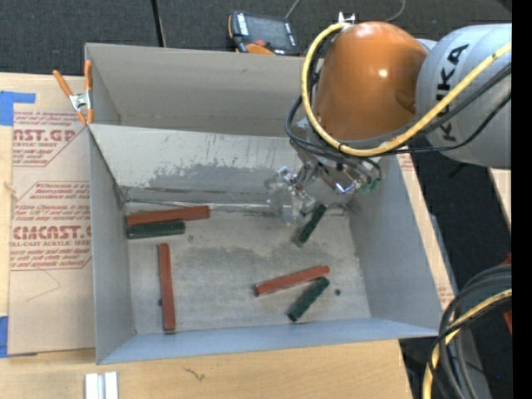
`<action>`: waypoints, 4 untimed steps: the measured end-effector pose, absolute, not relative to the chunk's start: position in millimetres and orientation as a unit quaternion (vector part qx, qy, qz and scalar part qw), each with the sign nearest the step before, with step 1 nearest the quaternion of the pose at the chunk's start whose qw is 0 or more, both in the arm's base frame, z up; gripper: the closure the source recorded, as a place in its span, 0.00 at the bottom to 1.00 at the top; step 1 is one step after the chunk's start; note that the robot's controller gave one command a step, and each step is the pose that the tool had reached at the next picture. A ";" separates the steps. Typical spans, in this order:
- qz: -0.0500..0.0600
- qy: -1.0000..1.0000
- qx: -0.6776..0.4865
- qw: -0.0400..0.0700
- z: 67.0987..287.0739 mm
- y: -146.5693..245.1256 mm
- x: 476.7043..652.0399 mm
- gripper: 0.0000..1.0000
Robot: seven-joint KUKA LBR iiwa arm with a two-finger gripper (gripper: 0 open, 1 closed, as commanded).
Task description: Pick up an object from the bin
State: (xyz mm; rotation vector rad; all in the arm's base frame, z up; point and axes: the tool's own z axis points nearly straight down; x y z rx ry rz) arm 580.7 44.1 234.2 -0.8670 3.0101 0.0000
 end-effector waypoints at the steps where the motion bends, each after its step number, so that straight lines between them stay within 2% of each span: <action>1: 0.001 0.961 -0.276 0.002 231.2 43.0 579.6 0.00; 2: 0.001 0.973 -0.229 0.003 266.6 62.4 584.8 0.00; 3: 0.001 0.970 -0.245 -0.004 109.3 21.7 549.1 0.00; 4: 0.000 0.957 -0.291 0.005 70.0 6.6 486.2 0.00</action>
Offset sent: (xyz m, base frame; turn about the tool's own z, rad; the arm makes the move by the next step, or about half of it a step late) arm 0.0000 0.0000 0.0000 0.0000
